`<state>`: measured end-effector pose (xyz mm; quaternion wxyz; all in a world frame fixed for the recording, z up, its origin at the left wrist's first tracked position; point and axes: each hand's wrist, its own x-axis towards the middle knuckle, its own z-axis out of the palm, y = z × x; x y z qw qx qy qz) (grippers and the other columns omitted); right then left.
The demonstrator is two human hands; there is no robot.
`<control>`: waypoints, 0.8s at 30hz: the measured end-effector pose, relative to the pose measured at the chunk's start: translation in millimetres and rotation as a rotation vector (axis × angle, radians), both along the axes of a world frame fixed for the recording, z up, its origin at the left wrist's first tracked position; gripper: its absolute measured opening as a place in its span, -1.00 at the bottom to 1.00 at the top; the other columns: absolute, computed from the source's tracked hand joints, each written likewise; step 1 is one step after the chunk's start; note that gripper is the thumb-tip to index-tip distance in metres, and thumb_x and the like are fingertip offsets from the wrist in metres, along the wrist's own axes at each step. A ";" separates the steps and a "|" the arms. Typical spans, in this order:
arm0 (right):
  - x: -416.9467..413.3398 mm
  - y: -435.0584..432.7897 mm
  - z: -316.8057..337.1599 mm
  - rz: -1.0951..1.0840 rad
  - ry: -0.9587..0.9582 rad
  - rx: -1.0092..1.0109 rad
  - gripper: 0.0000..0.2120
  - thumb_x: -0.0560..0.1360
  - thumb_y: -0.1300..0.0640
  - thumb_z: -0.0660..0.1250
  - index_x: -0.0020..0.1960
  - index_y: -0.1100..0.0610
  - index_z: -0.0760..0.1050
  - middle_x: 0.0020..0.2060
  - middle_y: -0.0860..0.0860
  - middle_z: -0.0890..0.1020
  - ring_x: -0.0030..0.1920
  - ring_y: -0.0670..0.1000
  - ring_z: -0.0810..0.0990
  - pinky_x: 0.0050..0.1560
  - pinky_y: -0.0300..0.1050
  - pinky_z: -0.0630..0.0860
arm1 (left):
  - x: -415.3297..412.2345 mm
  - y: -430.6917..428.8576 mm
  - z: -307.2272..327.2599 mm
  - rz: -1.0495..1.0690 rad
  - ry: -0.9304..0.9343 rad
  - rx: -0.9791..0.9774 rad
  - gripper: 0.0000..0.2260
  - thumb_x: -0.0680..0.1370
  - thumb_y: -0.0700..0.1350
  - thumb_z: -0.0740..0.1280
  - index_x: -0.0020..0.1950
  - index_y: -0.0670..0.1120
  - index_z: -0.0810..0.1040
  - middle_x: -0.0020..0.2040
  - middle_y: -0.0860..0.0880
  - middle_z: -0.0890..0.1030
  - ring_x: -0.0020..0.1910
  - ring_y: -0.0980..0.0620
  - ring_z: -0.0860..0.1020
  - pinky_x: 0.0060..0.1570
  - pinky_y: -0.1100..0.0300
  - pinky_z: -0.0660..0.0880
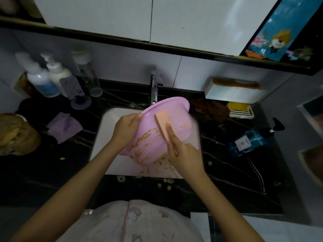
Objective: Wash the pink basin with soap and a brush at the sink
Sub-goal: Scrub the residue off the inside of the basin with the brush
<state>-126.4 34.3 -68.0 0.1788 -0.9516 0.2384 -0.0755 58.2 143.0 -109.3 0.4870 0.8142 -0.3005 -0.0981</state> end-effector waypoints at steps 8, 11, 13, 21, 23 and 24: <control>18.8 4.6 6.4 -0.157 0.016 0.176 -0.49 0.63 -0.07 0.00 0.53 -0.15 -0.07 -0.25 0.13 0.61 -0.23 0.18 0.58 -0.34 -0.07 0.35 | -7.3 -11.0 5.1 -0.009 -0.029 0.039 -0.62 0.56 0.09 0.10 -0.45 0.04 0.31 -0.50 0.08 0.37 -0.44 0.16 0.35 -0.38 0.17 0.26; -11.8 31.0 -13.0 -0.002 -0.034 0.003 -0.46 0.57 -0.14 -0.06 0.52 -0.13 -0.08 -0.36 0.12 0.61 -0.37 0.17 0.57 -0.43 -0.10 0.30 | 5.1 -4.2 1.3 -0.002 -0.015 0.022 -0.61 0.56 0.12 0.09 -0.45 0.03 0.30 -0.51 0.06 0.36 -0.44 0.14 0.33 -0.36 0.13 0.25; -18.1 0.9 -10.1 -0.126 -0.010 0.033 -0.47 0.58 -0.08 -0.04 0.52 -0.15 -0.10 -0.36 0.15 0.59 -0.34 0.19 0.57 -0.39 -0.03 0.41 | 4.2 -4.3 0.1 -0.003 -0.015 0.010 -0.60 0.55 0.13 0.09 -0.46 0.02 0.27 -0.51 0.05 0.34 -0.44 0.10 0.32 -0.34 0.11 0.26; -4.1 46.8 -25.7 0.007 -0.066 0.045 -0.48 0.58 -0.07 0.03 0.52 -0.11 0.04 -0.42 0.09 0.58 -0.45 0.13 0.53 -0.45 -0.15 0.27 | 4.8 -3.6 1.5 0.003 -0.014 0.037 -0.57 0.52 0.19 0.06 -0.41 -0.06 0.30 -0.46 0.02 0.41 -0.40 0.05 0.37 -0.30 0.09 0.31; -24.5 30.5 -30.0 -0.016 -0.062 0.002 -0.46 0.54 -0.09 0.04 0.51 -0.07 0.10 -0.49 0.12 0.55 -0.49 0.17 0.53 -0.50 -0.11 0.35 | 2.8 -4.4 1.4 0.000 -0.009 0.041 -0.58 0.54 0.16 0.07 -0.42 -0.06 0.30 -0.46 0.03 0.41 -0.37 -0.01 0.38 -0.29 0.08 0.33; -26.2 11.4 -31.1 -0.095 -0.052 0.020 -0.46 0.56 -0.08 0.02 0.52 -0.09 0.05 -0.47 0.15 0.55 -0.45 0.20 0.55 -0.46 -0.04 0.42 | 1.2 -5.1 1.8 0.005 -0.014 0.044 -0.59 0.54 0.14 0.08 -0.42 -0.06 0.30 -0.46 0.03 0.41 -0.37 -0.02 0.38 -0.30 0.08 0.33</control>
